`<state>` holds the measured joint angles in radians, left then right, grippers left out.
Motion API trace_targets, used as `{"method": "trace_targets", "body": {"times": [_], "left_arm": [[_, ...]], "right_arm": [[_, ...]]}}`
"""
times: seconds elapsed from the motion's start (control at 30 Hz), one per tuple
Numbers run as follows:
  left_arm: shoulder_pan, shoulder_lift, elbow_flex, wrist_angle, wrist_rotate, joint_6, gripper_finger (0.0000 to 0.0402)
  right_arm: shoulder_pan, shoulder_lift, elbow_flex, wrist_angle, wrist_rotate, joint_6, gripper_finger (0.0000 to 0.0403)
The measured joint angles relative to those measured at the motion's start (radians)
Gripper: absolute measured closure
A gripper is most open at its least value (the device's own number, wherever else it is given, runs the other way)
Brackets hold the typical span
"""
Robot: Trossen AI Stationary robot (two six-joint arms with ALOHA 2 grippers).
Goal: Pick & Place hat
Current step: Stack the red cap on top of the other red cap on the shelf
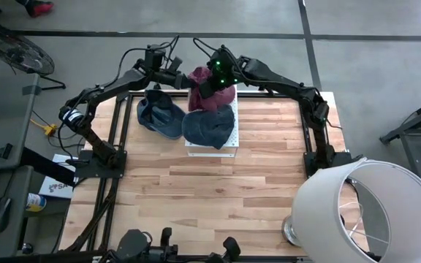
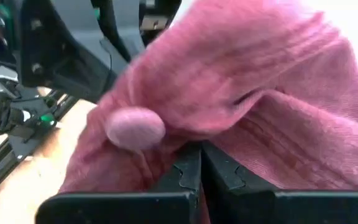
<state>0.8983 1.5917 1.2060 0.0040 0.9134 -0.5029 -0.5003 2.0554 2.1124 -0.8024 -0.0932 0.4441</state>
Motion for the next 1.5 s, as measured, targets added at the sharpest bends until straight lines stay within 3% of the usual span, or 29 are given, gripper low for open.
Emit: {"method": "trace_targets", "body": {"times": [0.4,1.03,1.2,1.5], "left_arm": [[-0.002,0.000,0.000,0.000,-0.037,0.000,0.0401],[0.002,-0.001,0.000,-0.007,-0.040,0.017,0.0401],[0.032,-0.001,0.000,-0.014,0.000,0.037,0.0389],[0.146,-0.001,0.000,-0.135,0.179,0.114,0.0335]], "right_arm": [[-0.006,0.022,0.000,0.008,-0.042,-0.008,0.0403],[-0.006,-0.075,0.000,0.008,-0.038,-0.033,0.0403],[-0.006,-0.083,0.000,-0.005,-0.031,-0.041,0.0403],[-0.006,-0.083,0.000,-0.024,-0.026,-0.052,0.0403]]}}
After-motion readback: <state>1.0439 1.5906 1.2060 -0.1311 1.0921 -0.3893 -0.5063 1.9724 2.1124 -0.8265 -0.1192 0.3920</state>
